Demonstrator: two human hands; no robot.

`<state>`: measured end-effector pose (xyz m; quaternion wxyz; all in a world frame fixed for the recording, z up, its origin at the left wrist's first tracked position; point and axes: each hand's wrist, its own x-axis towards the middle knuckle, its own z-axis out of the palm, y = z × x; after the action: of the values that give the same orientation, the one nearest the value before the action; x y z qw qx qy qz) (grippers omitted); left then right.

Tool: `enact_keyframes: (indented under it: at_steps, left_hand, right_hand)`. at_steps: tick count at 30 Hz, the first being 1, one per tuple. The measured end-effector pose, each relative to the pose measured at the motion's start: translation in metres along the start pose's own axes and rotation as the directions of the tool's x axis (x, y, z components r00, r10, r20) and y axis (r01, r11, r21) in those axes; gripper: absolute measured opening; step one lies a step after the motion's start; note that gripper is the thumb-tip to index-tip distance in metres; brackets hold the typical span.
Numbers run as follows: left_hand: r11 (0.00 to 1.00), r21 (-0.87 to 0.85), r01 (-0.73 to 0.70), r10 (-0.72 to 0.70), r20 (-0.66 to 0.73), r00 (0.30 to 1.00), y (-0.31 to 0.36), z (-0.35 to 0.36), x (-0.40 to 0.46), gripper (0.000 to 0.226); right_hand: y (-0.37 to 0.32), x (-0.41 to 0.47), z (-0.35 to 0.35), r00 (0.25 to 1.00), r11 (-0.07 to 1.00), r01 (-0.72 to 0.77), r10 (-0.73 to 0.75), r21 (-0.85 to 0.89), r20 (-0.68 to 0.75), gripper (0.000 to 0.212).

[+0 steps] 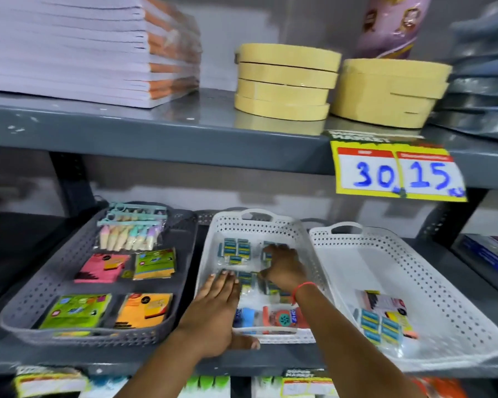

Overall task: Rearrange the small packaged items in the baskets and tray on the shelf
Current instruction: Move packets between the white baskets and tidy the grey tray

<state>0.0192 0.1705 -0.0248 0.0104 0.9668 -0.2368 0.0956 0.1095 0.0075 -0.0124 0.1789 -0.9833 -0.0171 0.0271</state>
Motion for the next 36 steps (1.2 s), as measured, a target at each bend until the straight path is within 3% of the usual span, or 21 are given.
enact_keyframes:
  at_steps: [3, 6, 9, 12, 17, 26, 31, 36]
  left_hand:
    - [0.995, -0.088, -0.053, 0.071, 0.211, 0.975, 0.032, -0.003, 0.018, 0.106]
    - [0.988, -0.106, -0.115, 0.132, 0.169, 0.977, 0.065, 0.0, 0.042, 0.109]
    - [0.976, -0.109, -0.187, 0.205, 0.19, 0.96, 0.093, 0.009, 0.058, 0.098]
    - [0.96, -0.094, -0.265, 0.28, 0.215, 0.936, 0.114, 0.011, 0.066, 0.101]
    - [0.958, -0.087, -0.275, 0.288, 0.246, 0.926, 0.127, 0.013, 0.074, 0.108]
    - [0.961, -0.072, -0.266, 0.276, 0.239, 0.931, 0.127, 0.01, 0.069, 0.11]
    - [0.981, -0.063, -0.185, 0.195, 0.246, 0.949, 0.113, 0.004, 0.061, 0.107]
    - [0.995, -0.078, -0.067, 0.087, 0.28, 0.956, 0.091, -0.006, 0.044, 0.101]
  right_hand:
    - [0.032, -0.01, -0.021, 0.974, 0.984, -0.128, 0.148, 0.126, -0.171, 0.046]
    - [0.076, -0.025, -0.037, 0.936, 0.949, -0.246, 0.286, 0.198, -0.204, 0.04]
    - [0.115, -0.045, -0.05, 0.916, 0.913, -0.379, 0.393, 0.151, -0.075, 0.042]
    - [0.136, -0.068, -0.059, 0.903, 0.914, -0.4, 0.406, -0.069, 0.138, 0.048]
    - [0.158, -0.089, -0.047, 0.853, 0.902, -0.37, 0.425, -0.223, 0.303, 0.086]
    - [0.165, -0.091, -0.036, 0.912, 0.895, -0.274, 0.358, -0.351, 0.2, 0.084]
    - [0.156, -0.082, -0.05, 0.936, 0.902, -0.308, 0.344, -0.302, 0.072, 0.075]
    - [0.118, -0.054, -0.066, 0.96, 0.958, -0.264, 0.249, -0.111, -0.132, 0.065]
